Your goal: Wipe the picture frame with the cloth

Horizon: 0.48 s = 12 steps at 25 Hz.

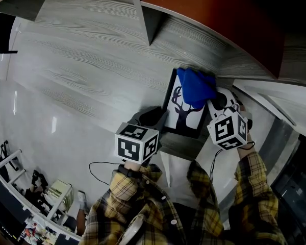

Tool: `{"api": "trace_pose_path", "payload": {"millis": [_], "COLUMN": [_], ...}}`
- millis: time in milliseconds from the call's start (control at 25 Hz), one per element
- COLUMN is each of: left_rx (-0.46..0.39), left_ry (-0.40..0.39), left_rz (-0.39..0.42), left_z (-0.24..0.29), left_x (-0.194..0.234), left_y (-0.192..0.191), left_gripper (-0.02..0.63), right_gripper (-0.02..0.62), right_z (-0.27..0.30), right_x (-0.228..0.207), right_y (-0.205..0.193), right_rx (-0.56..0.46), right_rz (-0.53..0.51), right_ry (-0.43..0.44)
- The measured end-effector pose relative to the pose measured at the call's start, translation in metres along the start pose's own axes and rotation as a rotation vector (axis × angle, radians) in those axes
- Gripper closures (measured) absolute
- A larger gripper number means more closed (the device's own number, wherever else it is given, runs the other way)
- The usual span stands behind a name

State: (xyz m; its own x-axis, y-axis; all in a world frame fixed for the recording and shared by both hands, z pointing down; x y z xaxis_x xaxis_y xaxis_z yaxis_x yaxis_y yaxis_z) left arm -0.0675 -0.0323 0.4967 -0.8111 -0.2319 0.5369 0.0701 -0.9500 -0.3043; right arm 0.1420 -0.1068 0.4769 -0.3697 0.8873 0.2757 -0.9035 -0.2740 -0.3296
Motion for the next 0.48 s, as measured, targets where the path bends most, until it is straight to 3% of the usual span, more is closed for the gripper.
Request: {"api": "trace_pose_path", "payload": {"millis": [160,480], "left_rx": [0.005,0.011], "left_ry": [-0.003,0.001], "left_rz": [0.004,-0.018], "left_z": [0.002,0.004], "left_x": [-0.002,0.000], "left_y": [0.002,-0.001], "left_gripper": [0.518,0.522], "right_gripper": [0.563,0.561], "right_z": [-0.004,-0.053], "right_x": [0.002,-0.010], "right_y": [-0.006,-0.003], "right_rx": [0.009,-0.104], "right_rz": [-0.012,0.181], "right_ry": [-0.049,-0.061]}}
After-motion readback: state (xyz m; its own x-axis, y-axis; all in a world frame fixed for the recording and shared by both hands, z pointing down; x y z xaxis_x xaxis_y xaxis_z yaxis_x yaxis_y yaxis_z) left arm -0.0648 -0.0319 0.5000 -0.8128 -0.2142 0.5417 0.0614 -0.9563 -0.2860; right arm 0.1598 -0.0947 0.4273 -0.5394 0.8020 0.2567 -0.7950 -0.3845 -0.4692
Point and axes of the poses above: the fingertips, and each gripper's own axes: z forward along the fingers, x to its left, y out of its top, the point moved 9 cm from there along -z, backward along the fingers, and after that the axes turned 11 degrees about x, right-handed, at the moved point
